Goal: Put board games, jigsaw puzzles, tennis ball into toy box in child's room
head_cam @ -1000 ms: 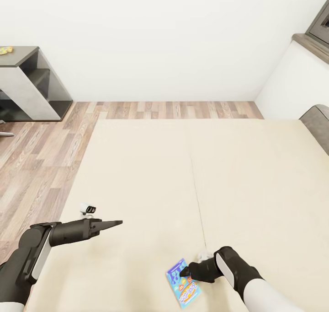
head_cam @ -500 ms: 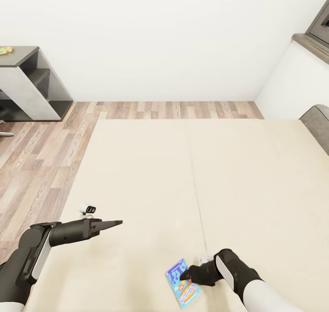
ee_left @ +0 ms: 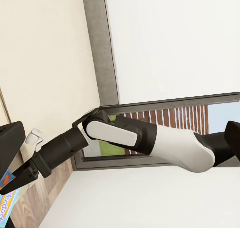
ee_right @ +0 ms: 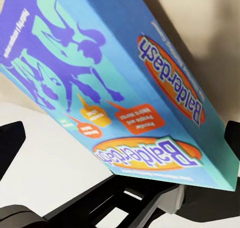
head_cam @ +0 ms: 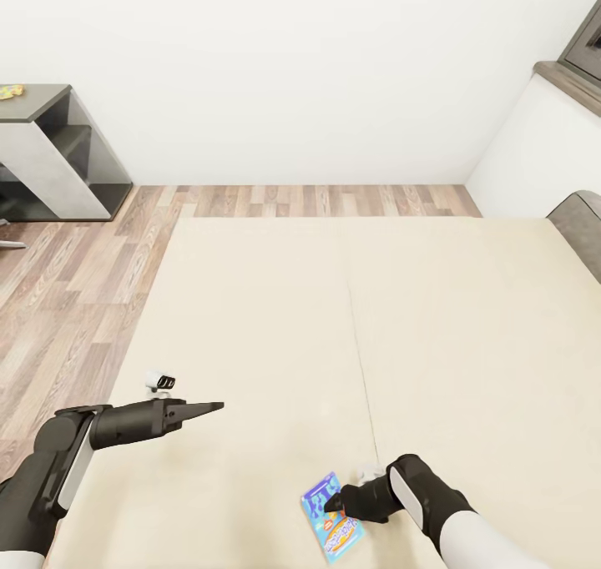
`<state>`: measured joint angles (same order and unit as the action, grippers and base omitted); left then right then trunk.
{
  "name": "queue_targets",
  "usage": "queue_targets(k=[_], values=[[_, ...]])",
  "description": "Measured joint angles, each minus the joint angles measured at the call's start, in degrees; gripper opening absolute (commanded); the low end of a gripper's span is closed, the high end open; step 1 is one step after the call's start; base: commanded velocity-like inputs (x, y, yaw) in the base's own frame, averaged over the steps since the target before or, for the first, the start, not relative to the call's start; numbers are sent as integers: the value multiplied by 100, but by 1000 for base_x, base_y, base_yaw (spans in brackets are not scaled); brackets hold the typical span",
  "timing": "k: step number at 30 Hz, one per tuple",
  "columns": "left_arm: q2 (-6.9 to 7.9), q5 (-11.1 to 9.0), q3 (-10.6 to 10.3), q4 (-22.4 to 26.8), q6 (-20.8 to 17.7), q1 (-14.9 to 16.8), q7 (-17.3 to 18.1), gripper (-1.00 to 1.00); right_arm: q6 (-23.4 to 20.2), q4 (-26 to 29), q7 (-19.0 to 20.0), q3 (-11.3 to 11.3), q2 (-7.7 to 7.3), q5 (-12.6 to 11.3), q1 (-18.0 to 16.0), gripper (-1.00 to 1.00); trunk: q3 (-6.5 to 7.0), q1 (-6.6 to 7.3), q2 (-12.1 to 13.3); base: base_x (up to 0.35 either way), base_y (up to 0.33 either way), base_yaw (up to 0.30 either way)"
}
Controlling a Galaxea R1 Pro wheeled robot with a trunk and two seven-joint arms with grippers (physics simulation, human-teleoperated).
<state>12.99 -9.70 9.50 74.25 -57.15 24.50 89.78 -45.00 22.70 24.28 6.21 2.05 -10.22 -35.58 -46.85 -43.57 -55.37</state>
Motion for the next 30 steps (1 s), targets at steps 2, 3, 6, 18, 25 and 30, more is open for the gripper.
queue_targets(k=[2, 3, 6, 18, 25, 30], values=[[0, 0, 0, 0, -1, 0, 0, 100, 0, 0, 0, -1, 1, 0, 0, 100, 0, 0, 0, 0, 0, 0], [0, 0, 0, 0, -2, 0, 0, 100, 0, 0, 0, -1, 1, 0, 0, 100, 0, 0, 0, 0, 0, 0], [0, -1, -1, 0, 0, -1, 0, 100, 0, 0, 4, 0, 2, -2, 0, 100, 0, 0, 0, 0, 0, 0], [0, -3, 0, 0, 2, -2, 0, 100, 0, 0, 5, 0, 2, -3, 0, 100, 0, 0, 0, 0, 0, 0], [0, 0, -1, 0, 0, -1, 0, 100, 0, 0, 1, 0, 2, -3, 0, 100, 0, 0, 0, 0, 0, 0], [0, -3, -3, 0, 0, -1, 0, 100, 0, 0, 0, 0, 2, -3, 0, 100, 0, 0, 0, 0, 0, 0]])
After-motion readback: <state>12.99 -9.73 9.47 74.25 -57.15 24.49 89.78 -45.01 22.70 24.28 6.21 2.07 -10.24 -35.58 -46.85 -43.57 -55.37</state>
